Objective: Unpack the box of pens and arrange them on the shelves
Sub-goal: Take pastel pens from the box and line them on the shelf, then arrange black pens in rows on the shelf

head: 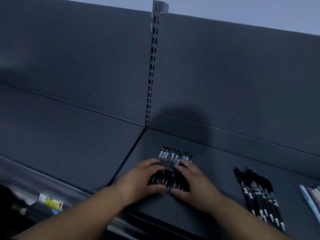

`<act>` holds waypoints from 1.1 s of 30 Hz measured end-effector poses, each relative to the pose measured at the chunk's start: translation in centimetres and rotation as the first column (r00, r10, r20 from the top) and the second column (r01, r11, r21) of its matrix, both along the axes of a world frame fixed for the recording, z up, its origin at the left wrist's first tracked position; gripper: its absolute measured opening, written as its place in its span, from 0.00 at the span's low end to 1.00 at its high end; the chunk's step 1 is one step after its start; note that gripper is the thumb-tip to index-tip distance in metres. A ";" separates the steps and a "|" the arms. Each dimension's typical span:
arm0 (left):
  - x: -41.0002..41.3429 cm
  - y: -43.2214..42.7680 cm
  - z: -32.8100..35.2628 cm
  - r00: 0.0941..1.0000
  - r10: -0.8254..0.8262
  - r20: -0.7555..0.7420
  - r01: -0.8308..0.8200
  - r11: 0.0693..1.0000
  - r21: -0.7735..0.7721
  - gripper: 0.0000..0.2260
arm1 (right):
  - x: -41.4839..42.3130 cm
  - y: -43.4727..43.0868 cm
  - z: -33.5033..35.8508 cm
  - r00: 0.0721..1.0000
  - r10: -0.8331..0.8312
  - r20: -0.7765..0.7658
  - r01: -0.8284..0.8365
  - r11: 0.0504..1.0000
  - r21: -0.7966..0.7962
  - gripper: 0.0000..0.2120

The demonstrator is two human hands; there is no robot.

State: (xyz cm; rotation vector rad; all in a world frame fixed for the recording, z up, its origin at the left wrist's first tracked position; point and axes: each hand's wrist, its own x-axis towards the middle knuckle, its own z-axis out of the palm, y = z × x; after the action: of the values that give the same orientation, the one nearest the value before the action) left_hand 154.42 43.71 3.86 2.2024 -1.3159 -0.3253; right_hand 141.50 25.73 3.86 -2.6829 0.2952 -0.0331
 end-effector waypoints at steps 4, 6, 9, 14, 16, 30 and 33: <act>-2.6 2.5 0.7 0.983 0.168 0.078 -0.166 0.986 -0.035 0.24 | -0.9 0.2 1.1 1.000 0.012 0.021 -0.012 1.000 -0.019 0.37; -4.2 4.0 1.1 0.957 0.263 0.124 -0.261 0.965 -0.031 0.22 | -1.8 0.6 1.6 0.999 0.038 0.026 -0.037 0.999 -0.016 0.34; -7.6 6.1 1.9 0.893 0.423 0.154 -0.422 0.906 -0.041 0.20 | -3.4 1.6 2.2 0.994 0.109 0.023 -0.110 0.994 0.026 0.27; -14.4 9.6 1.6 0.765 0.627 0.143 -0.631 0.775 -0.022 0.21 | -6.3 4.2 2.6 0.968 0.237 0.086 -0.242 0.968 0.063 0.23; -17.0 11.7 1.1 0.723 0.676 0.145 -0.684 0.729 0.011 0.23 | -7.5 6.0 2.5 0.952 0.275 0.135 -0.289 0.953 0.091 0.22; -28.3 32.6 -3.5 0.365 0.925 0.110 -0.900 0.320 0.297 0.26 | -8.5 22.3 -3.7 0.793 0.529 -0.302 -0.565 0.824 -0.040 0.35; -28.5 38.0 -4.5 0.290 0.953 0.090 -0.913 0.247 0.324 0.26 | -6.5 28.0 -4.9 0.748 0.554 -0.367 -0.596 0.803 -0.001 0.34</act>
State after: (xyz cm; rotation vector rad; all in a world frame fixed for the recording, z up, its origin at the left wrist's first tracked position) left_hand 125.92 81.76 -0.66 2.7312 0.3837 -0.1728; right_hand 135.05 53.76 -1.05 -2.7647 -0.4675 0.6436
